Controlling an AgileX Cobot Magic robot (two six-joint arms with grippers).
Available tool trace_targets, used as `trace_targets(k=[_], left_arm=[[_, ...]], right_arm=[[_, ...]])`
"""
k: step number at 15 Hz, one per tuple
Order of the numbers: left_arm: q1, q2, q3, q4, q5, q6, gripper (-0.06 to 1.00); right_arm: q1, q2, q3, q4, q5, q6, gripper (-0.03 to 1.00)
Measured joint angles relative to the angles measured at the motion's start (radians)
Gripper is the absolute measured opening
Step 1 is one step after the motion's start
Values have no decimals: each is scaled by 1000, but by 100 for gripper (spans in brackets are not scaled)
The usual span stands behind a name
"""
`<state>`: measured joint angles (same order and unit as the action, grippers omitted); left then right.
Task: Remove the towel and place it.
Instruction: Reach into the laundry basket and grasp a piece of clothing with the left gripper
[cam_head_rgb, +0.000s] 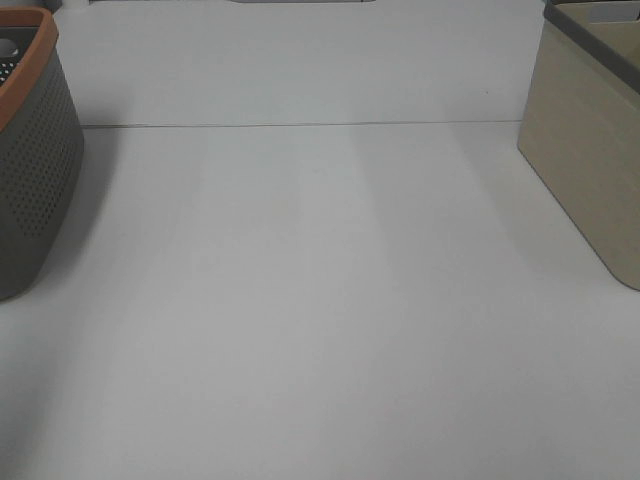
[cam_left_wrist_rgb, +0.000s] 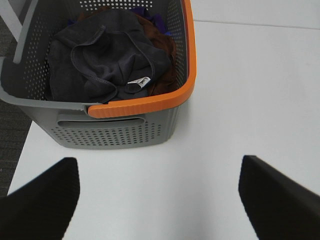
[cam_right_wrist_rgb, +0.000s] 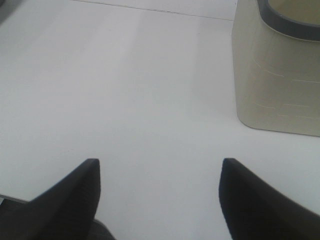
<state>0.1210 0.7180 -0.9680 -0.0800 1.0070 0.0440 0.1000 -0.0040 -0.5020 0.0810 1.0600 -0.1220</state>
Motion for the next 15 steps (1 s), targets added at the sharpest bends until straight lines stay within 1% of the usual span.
trace_targets(k=[3,6,7,8,9,11,13,15], left_arm=[[0,152,-79,3,19,59,81],[0,270,-141,46,38,98,81],[0,319,-161,71,47,103,81],[0,421,-213,131,47,106,81],[0,471,-237,165,47,114,81],[0,553,-278,213,48,141,81],[0,640,-324,284,47,193,81],[0,718,-352,354,38,286,81]], right_arm=[[0,0,0,0,0,0,67],[0,0,0,0,0,0,67],[0,0,0,0,0,0,67],[0,0,0,0,0,1,67],[0,0,0,0,0,1,67],[0,0,0,0,0,1,67],[0,0,0,0,0,1,67],[0,0,0,0,0,1,67]])
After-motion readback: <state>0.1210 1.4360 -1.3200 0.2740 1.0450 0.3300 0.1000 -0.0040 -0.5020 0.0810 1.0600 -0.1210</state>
